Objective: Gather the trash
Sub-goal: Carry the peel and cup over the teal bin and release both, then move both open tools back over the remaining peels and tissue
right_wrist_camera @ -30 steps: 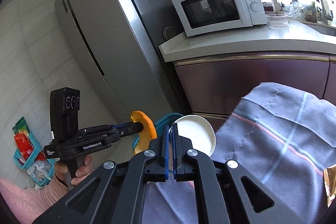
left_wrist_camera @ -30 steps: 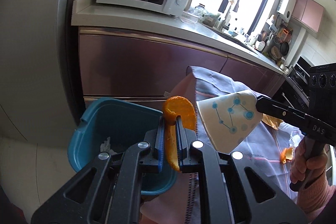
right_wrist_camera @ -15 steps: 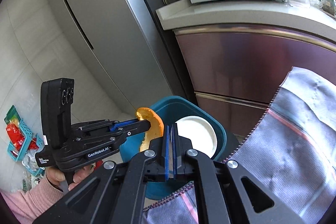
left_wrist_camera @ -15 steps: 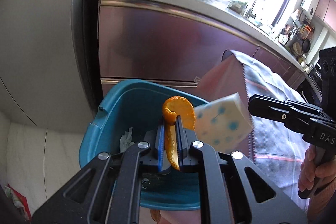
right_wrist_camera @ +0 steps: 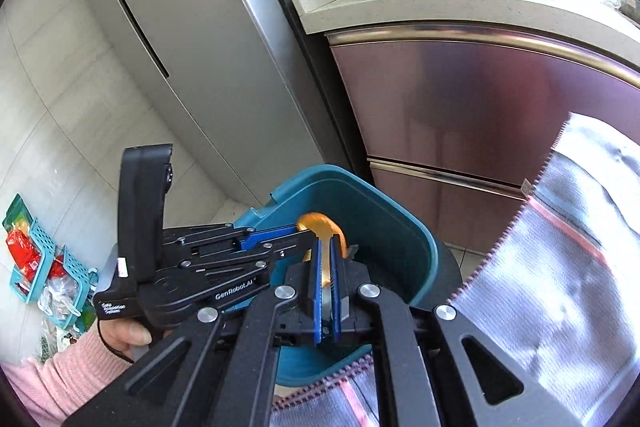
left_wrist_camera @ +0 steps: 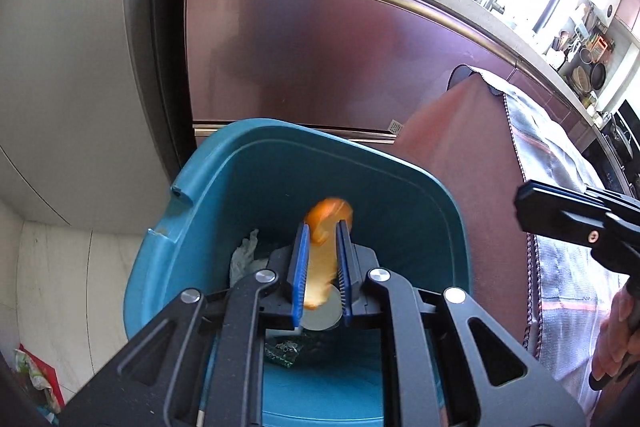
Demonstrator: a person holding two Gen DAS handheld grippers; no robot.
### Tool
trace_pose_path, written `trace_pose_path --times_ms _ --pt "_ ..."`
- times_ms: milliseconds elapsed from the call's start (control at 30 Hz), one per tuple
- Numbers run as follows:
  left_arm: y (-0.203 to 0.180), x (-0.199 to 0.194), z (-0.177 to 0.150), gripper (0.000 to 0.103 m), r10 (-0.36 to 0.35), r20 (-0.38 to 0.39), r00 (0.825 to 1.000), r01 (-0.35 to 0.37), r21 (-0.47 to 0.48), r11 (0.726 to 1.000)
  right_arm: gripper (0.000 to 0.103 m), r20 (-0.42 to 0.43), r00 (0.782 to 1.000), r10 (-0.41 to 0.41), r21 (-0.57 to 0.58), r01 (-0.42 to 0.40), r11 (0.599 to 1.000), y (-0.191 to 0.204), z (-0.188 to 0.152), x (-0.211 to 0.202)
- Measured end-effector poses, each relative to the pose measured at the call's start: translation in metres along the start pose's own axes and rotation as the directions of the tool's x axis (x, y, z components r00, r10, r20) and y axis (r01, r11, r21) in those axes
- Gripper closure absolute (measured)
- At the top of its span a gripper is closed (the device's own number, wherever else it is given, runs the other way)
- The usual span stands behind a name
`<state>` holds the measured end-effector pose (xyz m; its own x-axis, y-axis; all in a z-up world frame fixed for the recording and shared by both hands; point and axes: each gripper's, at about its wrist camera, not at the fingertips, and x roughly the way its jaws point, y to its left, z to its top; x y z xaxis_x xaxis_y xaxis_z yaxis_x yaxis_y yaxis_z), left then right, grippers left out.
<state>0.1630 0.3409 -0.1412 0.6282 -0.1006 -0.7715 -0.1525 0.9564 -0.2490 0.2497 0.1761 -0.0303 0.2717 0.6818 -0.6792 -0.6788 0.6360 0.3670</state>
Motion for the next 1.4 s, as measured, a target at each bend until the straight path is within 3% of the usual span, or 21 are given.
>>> trace_pose_path --times_ms 200,400,633,800,1033,1200,1400 --pt "-0.007 -0.001 -0.002 0.089 -0.007 0.004 1.0 0.007 0.017 1.0 0.098 0.022 1.0 0.015 0.006 -0.015 1.0 -0.005 -0.009 -0.02" --pt "-0.031 -0.025 -0.004 0.085 -0.056 0.056 0.997 0.053 0.061 0.997 0.095 0.077 0.997 0.018 0.007 -0.018 1.0 -0.01 -0.028 -0.06" --pt "-0.09 -0.064 -0.007 0.078 -0.199 0.128 0.972 0.174 0.183 0.968 0.083 0.167 0.985 -0.05 0.035 0.044 0.998 -0.025 -0.056 -0.122" --pt "-0.149 -0.083 -0.02 0.071 -0.33 0.117 0.937 0.283 0.302 0.911 0.079 0.223 0.963 -0.15 0.099 0.13 0.986 -0.047 -0.087 -0.173" --pt "-0.238 -0.087 -0.057 0.067 -0.465 -0.003 0.886 0.419 0.438 0.796 0.075 0.27 0.912 -0.31 0.244 0.246 0.938 -0.083 -0.137 -0.241" --pt "-0.291 -0.077 -0.088 0.065 -0.512 -0.109 0.852 0.496 0.48 0.723 0.073 0.28 0.868 -0.41 0.335 0.312 0.889 -0.103 -0.173 -0.277" --pt "-0.337 -0.054 -0.112 0.064 -0.524 -0.219 0.823 0.557 0.493 0.669 0.07 0.261 0.836 -0.482 0.423 0.35 0.836 -0.126 -0.208 -0.3"
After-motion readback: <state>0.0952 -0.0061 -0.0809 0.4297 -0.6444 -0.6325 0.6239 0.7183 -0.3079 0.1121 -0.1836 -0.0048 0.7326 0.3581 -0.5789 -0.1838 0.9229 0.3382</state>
